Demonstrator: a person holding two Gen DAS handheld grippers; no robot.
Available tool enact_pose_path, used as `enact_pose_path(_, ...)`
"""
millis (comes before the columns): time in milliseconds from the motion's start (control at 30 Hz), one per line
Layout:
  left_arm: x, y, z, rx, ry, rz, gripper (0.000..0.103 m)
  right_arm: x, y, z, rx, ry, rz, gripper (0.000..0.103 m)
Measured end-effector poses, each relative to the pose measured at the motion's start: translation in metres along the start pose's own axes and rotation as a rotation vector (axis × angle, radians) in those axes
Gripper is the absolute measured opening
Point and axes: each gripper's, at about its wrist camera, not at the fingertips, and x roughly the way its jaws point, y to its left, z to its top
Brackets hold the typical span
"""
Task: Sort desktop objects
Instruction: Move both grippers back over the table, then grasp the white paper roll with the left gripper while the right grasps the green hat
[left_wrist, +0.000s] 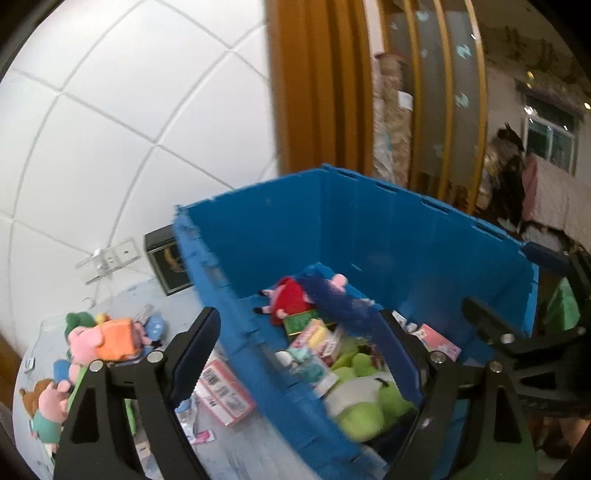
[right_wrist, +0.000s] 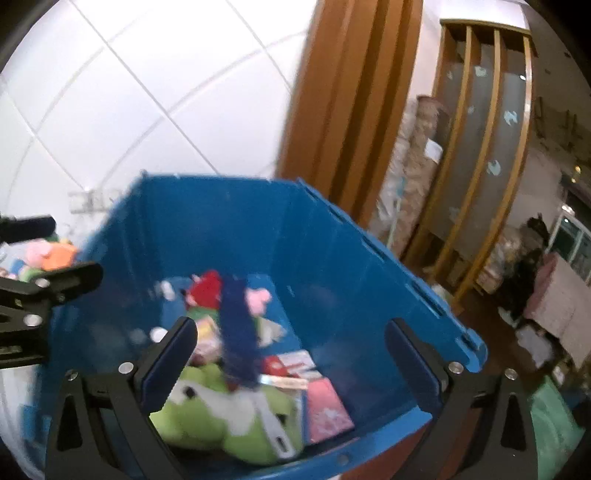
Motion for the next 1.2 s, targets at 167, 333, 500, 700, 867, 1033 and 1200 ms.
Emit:
enact_pose_path(167, -0.028, 0.051, -0.019, -0.056, -0.036, 0.079, 0.085, -0.037, 0.029, 0.012, 0.006, -0.085, 0.078, 0.103)
enact_pose_path(333, -0.054, 0.129, -0.048, -0.13, -0.032, 0.184, 0.085, -0.067, 0.082, 0.029, -0.013, -0.154, 0.163, 0.103)
enact_pose_path(500, -0.076, 0.212, -0.093, -0.211, 0.018, 0.313, 0.085, -0.073, 0.151, 0.039, -0.039, -0.157, 0.259, 0.103)
enact_pose_path(700, -0.088, 0.315, -0.167, -0.315, 0.152, 0.466, 0.085, -0.048, 0.235, 0.036, -0.077, -0.068, 0.369, 0.103)
enact_pose_path(867, -0.087, 0.391, -0.237, -0.396, 0.279, 0.522, 0.085, -0.016, 0.291, 0.02, -0.087, 0.049, 0.419, 0.103)
enact_pose_path(1033, -0.084, 0.453, -0.299, -0.455, 0.392, 0.542, 0.085, 0.011, 0.333, 0.001, -0.097, 0.146, 0.43, 0.103)
enact_pose_path(1200, -0.068, 0.48, -0.327, -0.412, 0.457, 0.483, 0.085, 0.031, 0.368, -0.014, -0.107, 0.222, 0.431, 0.103)
